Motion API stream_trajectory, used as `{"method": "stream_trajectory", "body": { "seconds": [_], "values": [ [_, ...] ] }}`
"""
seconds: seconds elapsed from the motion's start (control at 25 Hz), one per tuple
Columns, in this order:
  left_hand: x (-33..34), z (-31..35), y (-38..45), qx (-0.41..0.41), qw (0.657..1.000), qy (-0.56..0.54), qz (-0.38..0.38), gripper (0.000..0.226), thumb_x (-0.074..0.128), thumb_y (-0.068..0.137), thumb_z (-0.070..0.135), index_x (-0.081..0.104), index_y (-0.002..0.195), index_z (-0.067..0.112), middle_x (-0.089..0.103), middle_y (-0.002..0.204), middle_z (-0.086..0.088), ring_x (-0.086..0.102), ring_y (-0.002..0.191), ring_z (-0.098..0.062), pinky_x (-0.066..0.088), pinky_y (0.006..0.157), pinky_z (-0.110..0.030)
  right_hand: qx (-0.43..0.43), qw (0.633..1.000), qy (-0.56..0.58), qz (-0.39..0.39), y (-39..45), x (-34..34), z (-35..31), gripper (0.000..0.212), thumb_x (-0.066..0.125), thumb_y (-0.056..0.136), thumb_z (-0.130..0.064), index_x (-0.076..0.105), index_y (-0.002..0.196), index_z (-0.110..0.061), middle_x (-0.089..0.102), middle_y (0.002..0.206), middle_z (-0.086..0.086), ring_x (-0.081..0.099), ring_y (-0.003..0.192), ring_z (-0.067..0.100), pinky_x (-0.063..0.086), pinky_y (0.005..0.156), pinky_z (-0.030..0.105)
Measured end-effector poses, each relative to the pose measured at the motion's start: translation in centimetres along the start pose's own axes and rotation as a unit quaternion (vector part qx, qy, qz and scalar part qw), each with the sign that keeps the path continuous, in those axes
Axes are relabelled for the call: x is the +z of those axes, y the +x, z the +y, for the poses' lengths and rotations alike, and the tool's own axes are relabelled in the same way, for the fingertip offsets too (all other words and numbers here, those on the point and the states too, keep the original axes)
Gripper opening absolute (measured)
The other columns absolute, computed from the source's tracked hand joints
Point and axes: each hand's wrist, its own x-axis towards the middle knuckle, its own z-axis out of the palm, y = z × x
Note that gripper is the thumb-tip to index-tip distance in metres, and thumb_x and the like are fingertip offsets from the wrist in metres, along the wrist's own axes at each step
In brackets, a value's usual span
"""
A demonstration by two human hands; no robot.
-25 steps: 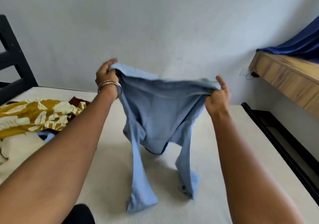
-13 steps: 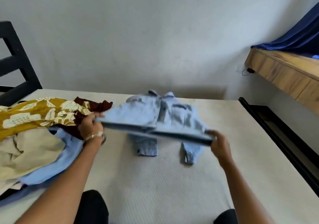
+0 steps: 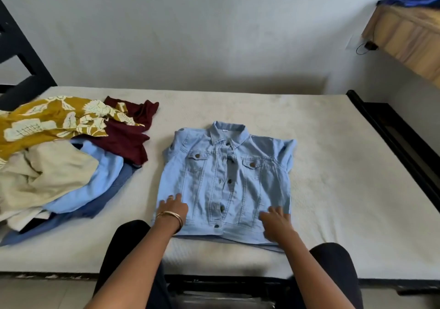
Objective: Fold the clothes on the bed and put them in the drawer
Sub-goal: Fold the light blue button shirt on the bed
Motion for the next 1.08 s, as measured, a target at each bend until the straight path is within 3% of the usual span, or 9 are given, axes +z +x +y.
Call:
{"method": "stream_trajectory", "body": {
  "seconds": [0.12,0.24,0.36,0.44,0.56,0.76,0.84,0.92,1.08],
  "values": [
    [0.4,4.8,1.1,0.045,0.974,-0.222,0.018,0.029,0.051,0.094,0.018,0.059,0.122,0.013,0.049,0.129,-0.009,0.050,0.121,-0.028,0.043,0.099,-0.037,-0.101,0.974,0.202,0.008,2.1,0.3,-3.6,0.038,0.050,0.097,-0.010,0.054,0.135,-0.016,0.051,0.139,0.012,0.041,0.131,0.030,0.036,0.105,0.036],
    [1.4,8.8,2.5,-0.032,0.929,-0.366,0.053,0.029,0.057,0.093,0.030,0.060,0.115,0.011,0.062,0.117,-0.009,0.058,0.110,-0.027,0.047,0.087,-0.034,-0.057,0.929,0.362,0.057,3.9,1.8,-6.3,0.035,0.048,0.094,-0.002,0.062,0.125,-0.009,0.067,0.118,0.012,0.060,0.105,0.022,0.044,0.084,0.021],
    [3.1,10.3,4.7,-0.114,0.913,-0.388,0.051,0.046,0.066,0.083,0.047,0.055,0.110,0.011,0.063,0.108,-0.009,0.062,0.102,-0.030,0.050,0.078,-0.037,0.020,0.877,0.470,0.098,6.2,2.9,-7.5,0.039,0.047,0.088,0.008,0.063,0.120,-0.007,0.069,0.098,0.007,0.060,0.089,0.018,0.041,0.071,0.009],
    [3.9,10.2,5.7,-0.136,0.918,-0.368,0.062,0.049,0.063,0.083,0.052,0.055,0.109,0.012,0.064,0.105,-0.009,0.062,0.100,-0.032,0.051,0.076,-0.038,0.042,0.861,0.491,0.126,7.5,3.5,-7.9,0.038,0.051,0.085,0.010,0.065,0.115,-0.007,0.065,0.089,0.002,0.059,0.084,0.015,0.045,0.069,0.012],
    [4.8,9.4,6.7,-0.108,0.916,-0.371,0.108,0.032,0.056,0.088,0.042,0.061,0.102,0.014,0.069,0.098,-0.010,0.064,0.094,-0.034,0.050,0.076,-0.036,0.032,0.859,0.486,0.156,8.9,4.4,-8.6,0.019,0.067,0.085,-0.003,0.067,0.103,-0.009,0.066,0.083,0.002,0.061,0.073,0.015,0.041,0.058,0.009],
    [7.6,7.9,6.5,-0.102,0.802,-0.570,0.146,0.017,0.067,0.081,0.034,0.066,0.073,0.019,0.066,0.065,0.002,0.061,0.065,-0.018,0.045,0.061,-0.027,0.036,0.863,0.464,0.196,10.4,6.5,-9.6,0.015,0.078,0.080,-0.030,0.070,0.091,-0.023,0.064,0.074,0.000,0.062,0.066,0.014,0.043,0.059,0.026],
    [8.4,7.5,6.8,-0.093,0.751,-0.642,0.123,0.020,0.071,0.075,0.037,0.069,0.070,0.017,0.068,0.063,0.004,0.065,0.064,-0.018,0.055,0.062,-0.034,0.041,0.849,0.477,0.225,10.0,6.7,-9.8,0.010,0.079,0.080,-0.023,0.075,0.088,-0.023,0.062,0.072,-0.002,0.059,0.067,0.011,0.045,0.062,0.028],
    [8.6,7.2,7.0,-0.084,0.725,-0.676,0.104,0.022,0.075,0.070,0.039,0.074,0.074,0.017,0.071,0.069,0.001,0.069,0.070,-0.022,0.059,0.068,-0.044,0.055,0.826,0.494,0.265,9.6,6.7,-10.3,0.010,0.080,0.077,-0.012,0.078,0.086,-0.018,0.065,0.077,0.001,0.057,0.066,0.005,0.046,0.063,0.022],
    [8.3,7.0,6.7,-0.066,0.731,-0.670,0.109,0.008,0.083,0.070,0.025,0.077,0.075,0.021,0.073,0.071,0.004,0.071,0.071,-0.016,0.060,0.073,-0.043,0.054,0.808,0.513,0.286,9.3,6.8,-11.6,0.023,0.070,0.075,0.006,0.078,0.086,-0.012,0.071,0.076,0.004,0.063,0.066,0.013,0.051,0.062,0.021]
  ]
}}
